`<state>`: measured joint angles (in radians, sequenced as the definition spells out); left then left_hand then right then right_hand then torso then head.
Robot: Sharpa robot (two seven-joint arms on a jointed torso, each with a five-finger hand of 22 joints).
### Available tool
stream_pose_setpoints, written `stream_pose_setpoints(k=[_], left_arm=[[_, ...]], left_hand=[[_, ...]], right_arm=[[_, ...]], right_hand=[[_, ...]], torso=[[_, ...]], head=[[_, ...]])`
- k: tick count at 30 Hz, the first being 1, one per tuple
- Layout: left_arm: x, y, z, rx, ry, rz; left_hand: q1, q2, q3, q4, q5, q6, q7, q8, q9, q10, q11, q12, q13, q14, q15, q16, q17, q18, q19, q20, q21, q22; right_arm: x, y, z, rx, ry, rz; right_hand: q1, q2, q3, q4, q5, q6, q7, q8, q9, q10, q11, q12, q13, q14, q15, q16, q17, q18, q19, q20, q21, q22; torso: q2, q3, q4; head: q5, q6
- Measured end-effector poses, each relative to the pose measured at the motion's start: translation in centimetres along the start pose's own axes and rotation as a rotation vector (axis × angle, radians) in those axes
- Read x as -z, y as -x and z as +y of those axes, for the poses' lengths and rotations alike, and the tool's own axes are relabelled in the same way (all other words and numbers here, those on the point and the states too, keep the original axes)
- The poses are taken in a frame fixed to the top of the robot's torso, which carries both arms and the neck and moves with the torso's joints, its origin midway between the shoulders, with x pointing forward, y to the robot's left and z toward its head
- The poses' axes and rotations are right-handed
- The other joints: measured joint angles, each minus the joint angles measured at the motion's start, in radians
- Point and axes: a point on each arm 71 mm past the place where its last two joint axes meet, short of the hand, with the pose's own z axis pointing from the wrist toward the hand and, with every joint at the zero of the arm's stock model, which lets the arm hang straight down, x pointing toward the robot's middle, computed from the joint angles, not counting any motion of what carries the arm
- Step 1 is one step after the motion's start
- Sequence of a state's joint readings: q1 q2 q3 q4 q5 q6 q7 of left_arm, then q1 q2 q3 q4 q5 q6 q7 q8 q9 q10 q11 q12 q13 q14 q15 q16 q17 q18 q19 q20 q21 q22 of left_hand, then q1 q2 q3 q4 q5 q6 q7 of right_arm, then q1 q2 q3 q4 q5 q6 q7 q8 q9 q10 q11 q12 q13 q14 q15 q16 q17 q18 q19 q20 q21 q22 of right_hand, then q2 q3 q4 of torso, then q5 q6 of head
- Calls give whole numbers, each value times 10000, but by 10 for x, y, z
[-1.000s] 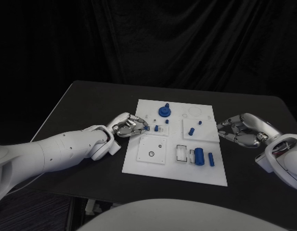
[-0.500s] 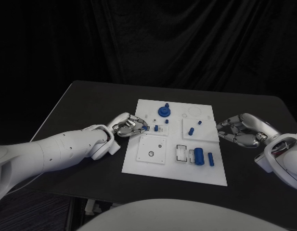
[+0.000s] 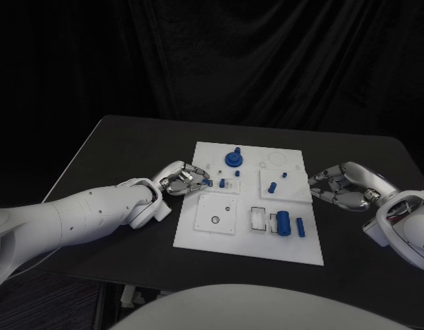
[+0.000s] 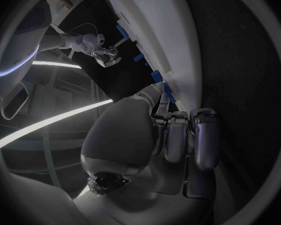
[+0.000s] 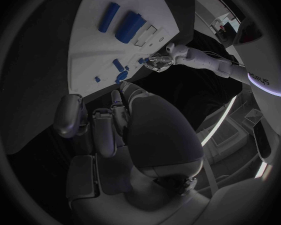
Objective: Assemble the parts on the task board
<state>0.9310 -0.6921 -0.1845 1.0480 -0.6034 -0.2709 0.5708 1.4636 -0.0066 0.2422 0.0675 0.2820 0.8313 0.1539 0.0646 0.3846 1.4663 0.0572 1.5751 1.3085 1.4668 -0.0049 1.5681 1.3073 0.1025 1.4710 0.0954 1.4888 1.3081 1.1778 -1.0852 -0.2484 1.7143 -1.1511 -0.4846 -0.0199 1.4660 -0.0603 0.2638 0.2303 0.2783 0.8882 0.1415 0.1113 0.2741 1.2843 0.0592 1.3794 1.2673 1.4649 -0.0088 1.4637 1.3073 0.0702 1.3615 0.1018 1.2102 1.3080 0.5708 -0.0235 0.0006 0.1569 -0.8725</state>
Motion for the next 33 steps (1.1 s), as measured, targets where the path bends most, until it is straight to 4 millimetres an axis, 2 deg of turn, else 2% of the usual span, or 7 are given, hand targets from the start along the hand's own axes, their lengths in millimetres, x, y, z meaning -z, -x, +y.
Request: stream_pose_setpoints(k=[3, 9, 15, 22, 27, 30, 33], left_arm=[[1, 0, 0, -8, -48, -6], [5, 0, -2, -113, -202, -78], [12, -1, -2, -238, -345, -173], [29, 2, -1, -463, -434, -356], [40, 10, -8, -745, -473, -609], [35, 25, -25, -969, -708, -956], [29, 40, -44, -1191, -863, -1344]], left_hand=[[43, -127, -157, 0, -401, -674, -77, -11, -388, 22, -35, -1, -1, 0, 0, 0, 0, 68, -23, 61, 51, 0], [87, -208, -269, 30, -499, -1079, -165, -11, -696, 19, -93, 0, -1, -37, -38, 0, 0, 39, -33, 93, 53, -1], [87, -208, -396, 102, -633, -1078, -165, 32, -789, 26, -102, 0, -1, 2, -78, 0, 0, -664, -55, 42, 83, -2], [87, -208, -536, 241, -609, -947, -143, 129, -873, 25, -103, 0, -1, 2, -77, 0, 0, -1026, -55, 43, 82, -3], [-65, -56, -645, 601, -352, -527, -26, 406, -931, 2, -80, 0, -1, 2, -77, 0, 0, -1020, -54, 47, 82, -3], [-299, 132, -759, 955, -218, -154, -33, 689, -946, 6, 21, 0, -1, -1, 34, 0, 0, -877, -53, 47, 82, -3], [-365, 192, -864, 1153, -216, 255, -130, 1040, -913, 8, 25, 0, 0, 0, 34, 0, 0, -876, -54, 46, 82, -4]], right_arm=[[0, 0, 0, 1, -13, 8], [0, 0, -1, 4, -41, 21], [0, 0, -1, 6, -73, 40], [0, 0, -1, 8, -122, 59], [-1, -1, -1, 7, -145, 69], [-1, -1, 0, 3, -147, 80], [-2, -2, 0, 1, -152, 90]], right_hand=[[0, 0, 0, 0, 0, 0, 0, 0, 1, 0, 0, 0, 0, 0, 0, 0, 0, 0, 0, 0, 0, 0], [0, 0, 0, 0, 0, 0, 0, 0, 1, 0, 0, 0, 1, 0, 0, 0, 0, 0, 0, 0, 0, -1], [39, 40, 29, -29, 0, 0, 0, 0, -9, 0, 0, 0, 1, 0, 0, 0, 0, -1, 0, 0, 0, -2], [39, 40, 29, -29, 0, 0, 0, 0, -9, 0, 0, 0, 11, 0, 0, 0, 0, -1, 0, 0, 0, -2], [39, 40, 29, -29, 0, 0, 0, 0, -9, 0, -1, 0, 10, 0, 0, 0, 0, -1, 0, 0, 0, -3], [39, 40, 29, -29, 0, 0, 0, 0, -8, 1, -1, 0, 10, 0, 0, 0, -1, -1, 0, 0, 0, -3], [39, 40, 28, -29, 0, 36, 36, 0, -8, 1, -1, 0, 10, 0, 0, 0, 0, -1, 0, 0, 0, -4]], torso=[[5, 0, 1], [6, 1, 1], [-6, 10, 4], [-26, 26, 2], [-29, 34, -10], [-28, 39, -17], [-24, 41, -20]], head=[[-11, 0], [-20, 0], [-48, 0], [-71, 0], [-77, -1], [-77, -1], [-91, -1]])
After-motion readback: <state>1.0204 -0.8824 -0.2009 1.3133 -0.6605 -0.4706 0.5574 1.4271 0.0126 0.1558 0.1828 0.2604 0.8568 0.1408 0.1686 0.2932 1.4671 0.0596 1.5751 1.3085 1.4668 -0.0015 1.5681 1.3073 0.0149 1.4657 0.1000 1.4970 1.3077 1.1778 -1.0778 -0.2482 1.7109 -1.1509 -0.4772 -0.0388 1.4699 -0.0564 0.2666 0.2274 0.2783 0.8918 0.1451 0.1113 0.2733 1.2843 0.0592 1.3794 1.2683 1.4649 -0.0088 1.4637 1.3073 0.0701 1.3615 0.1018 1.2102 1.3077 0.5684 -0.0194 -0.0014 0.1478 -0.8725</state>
